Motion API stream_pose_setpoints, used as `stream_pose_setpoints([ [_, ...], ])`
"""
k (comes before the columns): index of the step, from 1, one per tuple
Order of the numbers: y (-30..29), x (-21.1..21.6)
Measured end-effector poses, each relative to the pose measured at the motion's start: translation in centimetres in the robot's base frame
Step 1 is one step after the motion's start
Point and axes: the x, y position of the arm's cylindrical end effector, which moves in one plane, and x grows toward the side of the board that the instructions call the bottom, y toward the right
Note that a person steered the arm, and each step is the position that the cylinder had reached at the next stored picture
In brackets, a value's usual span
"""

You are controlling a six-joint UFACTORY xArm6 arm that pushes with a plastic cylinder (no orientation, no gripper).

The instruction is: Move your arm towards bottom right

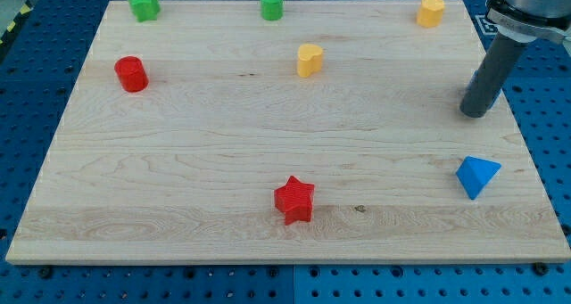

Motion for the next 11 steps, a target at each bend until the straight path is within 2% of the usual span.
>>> stream_pose_setpoints([
  [2, -4.9, 0.4],
  [4, -5.4, 0.6],
  [6, -3.2, 2.1],
  [7, 0.3, 4.0],
  [9, 4.5, 10.5],
  [11, 4.5, 10.7],
])
